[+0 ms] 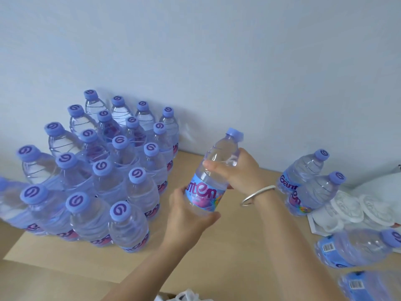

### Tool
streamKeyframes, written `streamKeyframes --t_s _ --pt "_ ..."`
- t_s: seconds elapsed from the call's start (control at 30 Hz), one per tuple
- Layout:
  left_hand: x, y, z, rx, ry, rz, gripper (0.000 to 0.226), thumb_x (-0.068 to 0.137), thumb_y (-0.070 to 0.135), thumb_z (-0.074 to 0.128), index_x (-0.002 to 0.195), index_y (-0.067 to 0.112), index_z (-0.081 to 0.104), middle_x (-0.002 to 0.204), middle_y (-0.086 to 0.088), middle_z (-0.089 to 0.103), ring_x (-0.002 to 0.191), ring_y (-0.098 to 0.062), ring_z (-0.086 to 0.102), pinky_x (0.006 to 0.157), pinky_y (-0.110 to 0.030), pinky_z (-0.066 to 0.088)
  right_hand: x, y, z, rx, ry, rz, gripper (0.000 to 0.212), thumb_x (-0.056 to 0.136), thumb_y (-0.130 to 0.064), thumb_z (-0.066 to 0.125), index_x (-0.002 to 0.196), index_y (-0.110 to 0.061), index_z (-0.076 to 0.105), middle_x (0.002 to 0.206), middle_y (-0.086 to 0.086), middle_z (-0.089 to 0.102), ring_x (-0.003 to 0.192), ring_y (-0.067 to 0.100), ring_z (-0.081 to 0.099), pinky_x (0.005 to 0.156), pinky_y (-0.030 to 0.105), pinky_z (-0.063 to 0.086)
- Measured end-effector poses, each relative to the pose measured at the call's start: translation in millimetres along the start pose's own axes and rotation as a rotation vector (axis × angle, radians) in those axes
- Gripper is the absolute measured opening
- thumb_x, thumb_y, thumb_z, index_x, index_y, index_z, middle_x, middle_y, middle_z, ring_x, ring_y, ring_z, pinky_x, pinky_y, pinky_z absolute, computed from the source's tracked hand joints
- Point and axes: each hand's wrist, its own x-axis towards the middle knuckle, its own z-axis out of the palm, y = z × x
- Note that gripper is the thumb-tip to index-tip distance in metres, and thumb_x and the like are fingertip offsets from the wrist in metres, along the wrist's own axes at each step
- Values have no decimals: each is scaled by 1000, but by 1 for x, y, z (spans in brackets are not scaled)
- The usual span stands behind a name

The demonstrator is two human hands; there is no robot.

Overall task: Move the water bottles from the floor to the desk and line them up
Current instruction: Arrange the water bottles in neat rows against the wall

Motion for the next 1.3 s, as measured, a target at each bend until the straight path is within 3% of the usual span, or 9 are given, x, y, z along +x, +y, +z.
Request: streamKeyframes --t_s 0.2,0.33,0.5,0.67,0.8,0.93,1.07,1.17,1.3 --pt "25 -1 -18 -271 -270 -82 73 41 31 83 104 6 57 87 -7 67 71 -12 62 62 -24 52 25 -7 -2 100 -192 -93 72 46 -44 83 107 -14 59 101 5 70 96 21 68 78 36 54" --pt "37 -7 -11 -272 -63 -116 67 37 31 83 97 13 61 88 -9 71 73 -16 65 70 -35 56 46 -8 8 13 -281 -92 69 51 -51 77 107 -15 59 101 3 70 94 18 68 82 41 56" --pt "61 -12 -2 -193 27 -235 68 41 36 83 102 29 54 90 6 70 82 -12 67 76 -33 56 71 1 23 -69 -131 -41 66 42 -57 79 94 -23 59 92 -4 69 89 16 68 83 45 55" --pt "83 -16 8 -289 117 -306 49 64 12 75 108 23 56 91 11 63 74 3 56 66 -13 45 98 12 39 -91 -103 -65 57 56 -31 87 103 -20 57 101 -2 67 95 15 63 88 39 52" --pt "88 -32 20 -293 91 -362 64 84 -6 56 141 17 40 99 17 56 57 13 49 51 1 36 123 23 47 -31 -112 -85 49 59 -16 87 97 -26 57 102 -2 68 98 15 64 90 39 52" --pt "112 -28 26 -284 103 -351 56 87 2 56 139 20 43 94 13 53 79 -3 51 62 -12 38 146 26 53 -2 -140 -138 44 62 0 83 86 -28 59 86 -4 68 81 8 65 78 28 53" --pt "135 -28 37 -347 114 -381 51 85 -8 51 130 16 48 79 7 55 60 -1 49 52 -6 39 159 29 63 -33 -71 -189 48 60 -3 85 84 -32 55 99 6 62 79 1 59 71 12 45" --pt "149 -40 46 -403 153 -453 49 86 -9 48 131 7 49 65 8 46 45 3 44 48 -10 37 165 29 70 -49 -77 -238 55 56 -8 86 86 -37 51 108 10 57 90 11 58 80 21 47" --pt "160 -43 51 -457 177 -496 54 87 -4 52 139 9 44 81 7 52 63 -1 45 54 -10 38 166 35 74 -50 -74 -250 55 47 -31 81 93 -39 50 113 12 56 105 24 57 91 44 49"
